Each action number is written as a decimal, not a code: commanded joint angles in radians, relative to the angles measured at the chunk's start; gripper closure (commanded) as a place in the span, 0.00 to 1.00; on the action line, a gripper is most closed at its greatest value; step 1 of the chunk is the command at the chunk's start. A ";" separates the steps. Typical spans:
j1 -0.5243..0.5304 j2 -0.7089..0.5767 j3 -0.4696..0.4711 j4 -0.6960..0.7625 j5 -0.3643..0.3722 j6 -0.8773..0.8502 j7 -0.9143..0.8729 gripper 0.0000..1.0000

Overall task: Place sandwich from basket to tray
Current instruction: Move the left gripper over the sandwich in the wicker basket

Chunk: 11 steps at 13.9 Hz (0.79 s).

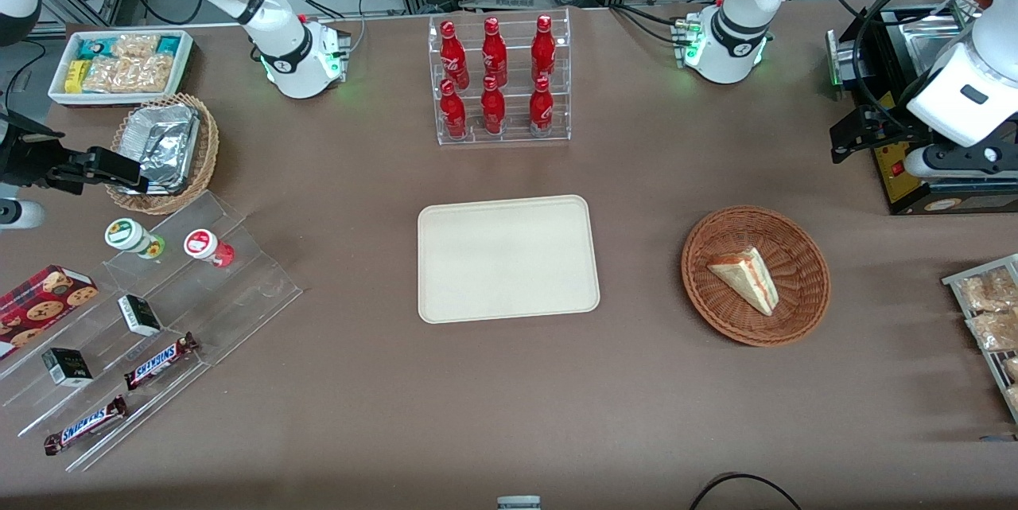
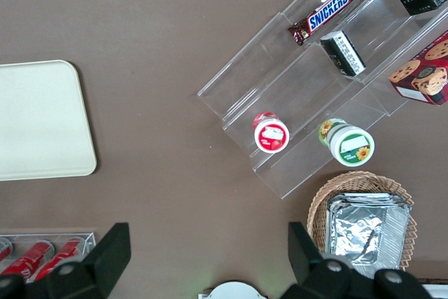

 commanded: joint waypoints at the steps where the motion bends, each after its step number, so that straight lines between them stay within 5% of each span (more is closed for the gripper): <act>1: -0.009 0.009 0.011 0.023 0.010 -0.005 0.027 0.00; 6: -0.009 0.032 0.011 -0.037 0.020 0.055 0.013 0.00; 11: -0.011 0.025 0.011 -0.279 0.021 0.357 -0.158 0.00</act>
